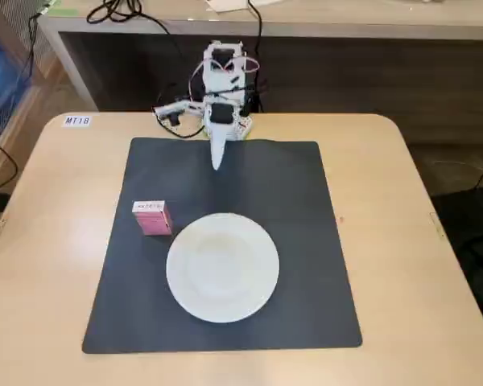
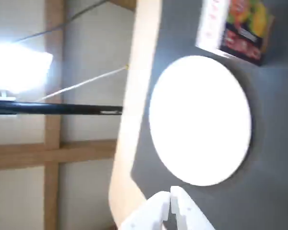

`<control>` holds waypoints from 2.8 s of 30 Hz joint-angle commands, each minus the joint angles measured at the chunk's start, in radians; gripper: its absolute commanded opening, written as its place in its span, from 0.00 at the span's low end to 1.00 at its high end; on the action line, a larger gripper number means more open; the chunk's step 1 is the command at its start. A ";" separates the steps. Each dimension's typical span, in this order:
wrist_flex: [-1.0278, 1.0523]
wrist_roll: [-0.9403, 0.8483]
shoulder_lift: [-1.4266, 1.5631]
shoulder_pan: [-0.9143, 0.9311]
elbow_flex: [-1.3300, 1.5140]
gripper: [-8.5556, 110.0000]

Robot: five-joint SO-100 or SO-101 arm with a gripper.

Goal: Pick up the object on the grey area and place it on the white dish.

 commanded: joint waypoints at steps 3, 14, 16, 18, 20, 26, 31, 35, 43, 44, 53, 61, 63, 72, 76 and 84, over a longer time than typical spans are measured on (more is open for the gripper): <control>-0.020 -0.029 -0.233 0.101 -0.359 0.07; 0.394 -0.152 -0.827 0.347 -0.920 0.07; 0.460 -0.156 -0.933 0.354 -1.015 0.07; 0.523 -0.156 -1.037 0.357 -1.109 0.07; 0.572 -0.149 -1.124 0.362 -1.180 0.07; 0.597 -0.156 -1.224 0.371 -1.198 0.21; 0.607 -0.158 -1.255 0.391 -1.192 0.34; 0.609 -0.138 -1.293 0.400 -1.197 0.38; 0.612 -0.124 -1.373 0.402 -1.189 0.46; 0.612 -0.126 -1.388 0.400 -1.193 0.47; 0.611 -0.133 -1.542 0.383 -1.247 0.51; 0.609 -0.127 -1.707 0.377 -1.361 0.49; 0.607 -0.121 -1.744 0.377 -1.391 0.46; 0.606 -0.087 -1.879 0.373 -1.483 0.15; 0.606 -0.075 -1.887 0.368 -1.537 0.07; 0.609 -0.048 -1.816 0.333 -1.611 0.07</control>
